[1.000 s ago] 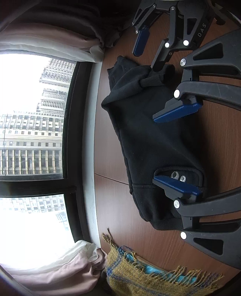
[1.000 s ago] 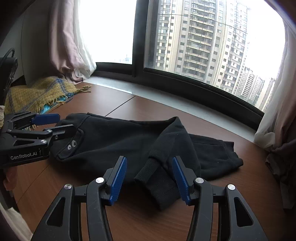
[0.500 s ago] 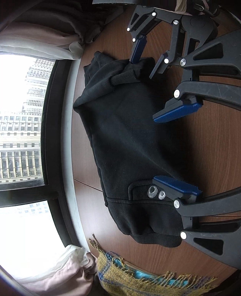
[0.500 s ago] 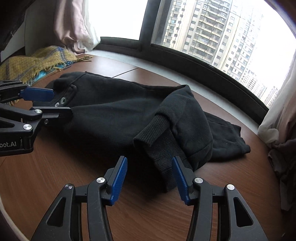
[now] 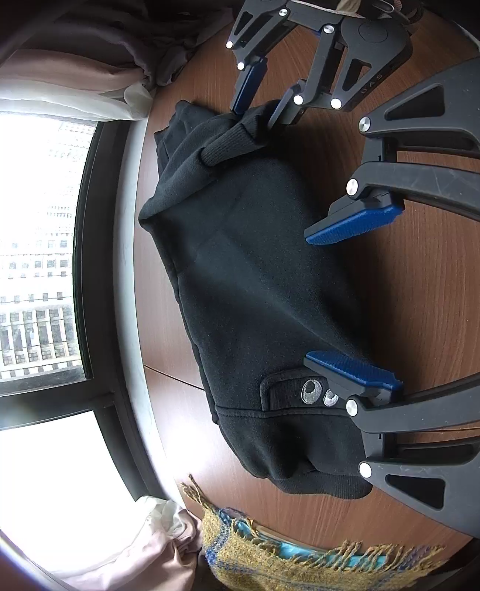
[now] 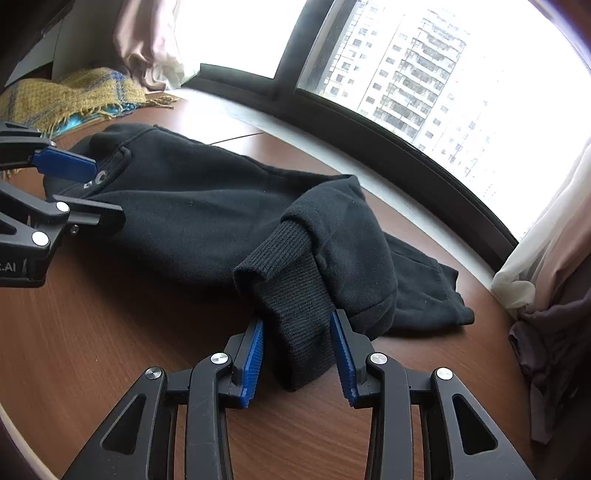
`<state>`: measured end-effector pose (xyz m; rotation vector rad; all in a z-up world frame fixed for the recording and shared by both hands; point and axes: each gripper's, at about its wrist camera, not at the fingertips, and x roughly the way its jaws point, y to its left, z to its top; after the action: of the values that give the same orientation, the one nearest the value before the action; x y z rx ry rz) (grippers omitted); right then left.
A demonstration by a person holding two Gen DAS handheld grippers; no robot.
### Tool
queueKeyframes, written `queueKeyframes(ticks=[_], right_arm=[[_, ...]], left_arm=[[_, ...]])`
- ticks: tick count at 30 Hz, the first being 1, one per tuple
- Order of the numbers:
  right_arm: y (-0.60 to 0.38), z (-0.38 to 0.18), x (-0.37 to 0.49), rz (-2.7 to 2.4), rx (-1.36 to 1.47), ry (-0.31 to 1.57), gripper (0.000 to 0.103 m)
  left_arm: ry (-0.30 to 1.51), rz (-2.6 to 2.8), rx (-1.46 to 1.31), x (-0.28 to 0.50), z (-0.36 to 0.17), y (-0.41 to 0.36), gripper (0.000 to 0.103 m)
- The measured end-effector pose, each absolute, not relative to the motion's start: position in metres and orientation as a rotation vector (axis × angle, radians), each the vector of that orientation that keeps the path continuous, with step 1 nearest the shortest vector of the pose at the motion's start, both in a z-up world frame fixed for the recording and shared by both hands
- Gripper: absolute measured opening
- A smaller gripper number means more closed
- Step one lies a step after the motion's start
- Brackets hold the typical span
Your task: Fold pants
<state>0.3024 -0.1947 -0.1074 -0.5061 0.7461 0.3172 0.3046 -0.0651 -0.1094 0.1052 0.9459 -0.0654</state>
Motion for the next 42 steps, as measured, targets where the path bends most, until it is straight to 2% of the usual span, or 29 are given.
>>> queueKeyframes(ticks=[4,6,9,17,21,34,42], right_arm=[[-0.199,-0.101,0.303,0.31,-0.481,0.726,0.036],[-0.202,-0.099,0.306,0.304,-0.458,0.731,0.015],[-0.215,-0.094,0.316,0.282,-0.391,0.744,0.012],[-0.287,-0.047,0.367,0.144,-0.065,0.744,0.012],[-0.326,-0.043,0.406,0.025,0.023,0.763,0.011],[-0.372,-0.092,0.483,-0.049,0.056,0.877,0.011],[-0.379,-0.085,0.497,-0.062,0.008,0.821,0.014]], left_arm=[[0.948,-0.057,0.1,0.306,-0.109,-0.063,0.059],[0.944,-0.052,0.096,0.305,-0.108,-0.062,0.059],[0.943,-0.047,0.088,0.306,-0.107,-0.06,0.059],[0.905,-0.064,0.079,0.324,-0.091,-0.066,0.059],[0.865,-0.077,0.122,0.344,-0.089,-0.083,0.059],[0.909,-0.119,0.166,0.379,-0.108,-0.121,0.059],[0.915,-0.12,0.15,0.39,-0.113,-0.133,0.06]])
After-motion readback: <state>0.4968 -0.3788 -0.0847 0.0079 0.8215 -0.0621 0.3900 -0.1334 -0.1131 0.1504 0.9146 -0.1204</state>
